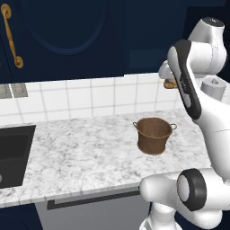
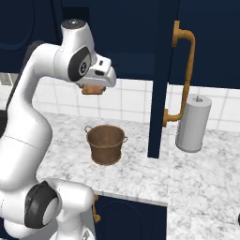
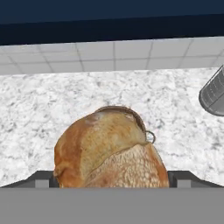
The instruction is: Open the cabinet, pick up the bread from the cabinet and place it in the basket. Then move the basket to the dining counter.
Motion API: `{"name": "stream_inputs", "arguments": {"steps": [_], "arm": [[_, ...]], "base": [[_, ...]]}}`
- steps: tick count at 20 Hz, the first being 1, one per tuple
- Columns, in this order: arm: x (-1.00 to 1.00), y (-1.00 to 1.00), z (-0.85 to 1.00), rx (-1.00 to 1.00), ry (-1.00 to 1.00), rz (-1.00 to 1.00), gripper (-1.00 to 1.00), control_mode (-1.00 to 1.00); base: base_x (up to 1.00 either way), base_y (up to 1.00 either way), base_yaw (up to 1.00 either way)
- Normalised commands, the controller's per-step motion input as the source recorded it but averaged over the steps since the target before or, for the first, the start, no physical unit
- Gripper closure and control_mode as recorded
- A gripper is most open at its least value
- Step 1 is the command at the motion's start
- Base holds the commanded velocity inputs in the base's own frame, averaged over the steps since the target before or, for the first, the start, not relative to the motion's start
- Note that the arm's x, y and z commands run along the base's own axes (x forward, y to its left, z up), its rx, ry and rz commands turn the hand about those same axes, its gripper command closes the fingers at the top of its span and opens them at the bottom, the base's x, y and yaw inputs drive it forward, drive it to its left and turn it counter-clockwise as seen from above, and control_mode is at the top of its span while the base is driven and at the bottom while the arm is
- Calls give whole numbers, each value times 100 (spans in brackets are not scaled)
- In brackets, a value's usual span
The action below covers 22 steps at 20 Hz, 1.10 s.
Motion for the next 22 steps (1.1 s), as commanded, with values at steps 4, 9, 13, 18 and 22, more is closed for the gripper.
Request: {"name": "stream_inputs", "arguments": {"steps": [4, 9, 13, 18, 22], "arm": [[-2, 11, -100, 0, 21, 0, 100, -100], [-8, 0, -100, 0, 6, 0, 100, -100], [21, -4, -96, 0, 2, 0, 100, -100], [54, -2, -69, 0, 6, 0, 100, -100], [84, -14, -6, 0, 10, 0, 100, -100]], "base": [[0, 0, 0], [0, 0, 0], [0, 0, 0], [0, 0, 0], [0, 0, 0]]}}
